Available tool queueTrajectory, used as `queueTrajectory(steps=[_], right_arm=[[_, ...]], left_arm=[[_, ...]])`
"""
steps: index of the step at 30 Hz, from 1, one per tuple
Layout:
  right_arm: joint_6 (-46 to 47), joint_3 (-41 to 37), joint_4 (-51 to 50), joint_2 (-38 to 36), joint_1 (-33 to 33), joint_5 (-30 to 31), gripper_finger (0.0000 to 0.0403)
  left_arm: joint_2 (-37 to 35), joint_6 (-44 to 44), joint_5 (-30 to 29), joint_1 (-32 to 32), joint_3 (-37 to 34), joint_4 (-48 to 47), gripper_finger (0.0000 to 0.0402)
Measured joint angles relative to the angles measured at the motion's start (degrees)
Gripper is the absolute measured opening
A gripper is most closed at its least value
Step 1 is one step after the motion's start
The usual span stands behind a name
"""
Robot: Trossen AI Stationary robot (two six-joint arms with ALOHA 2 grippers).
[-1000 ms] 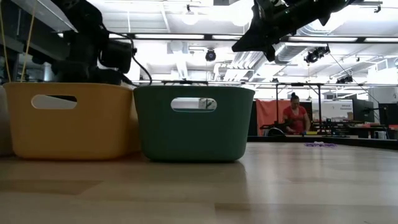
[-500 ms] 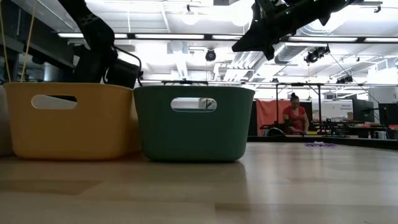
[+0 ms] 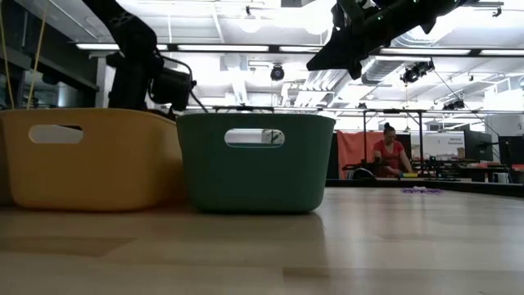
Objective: Sort Halloween decoration
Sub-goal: Put the white bone toy into the green bin
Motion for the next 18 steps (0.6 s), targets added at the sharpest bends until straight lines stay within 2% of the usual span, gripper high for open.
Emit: queueTrajectory(steps=[4,9,18], right_arm=[[0.0,0.0,-1.0,0.0,0.0,0.0,0.0000],[0.0,0.0,-1.9,0.0,0.0,0.0,0.0000],[-1.4,0.0,-2.3,0.0,0.0,0.0,0.0000]], left_arm=[[-0.3,2.6,1.0,0.2,1.4,-2.0,0.0136],[0.0,-3.5,11.3,0.4,-0.2,-1.3,0.0136],[0.4,-12.2,9.0,-2.0,-3.2,3.5,0.0136]])
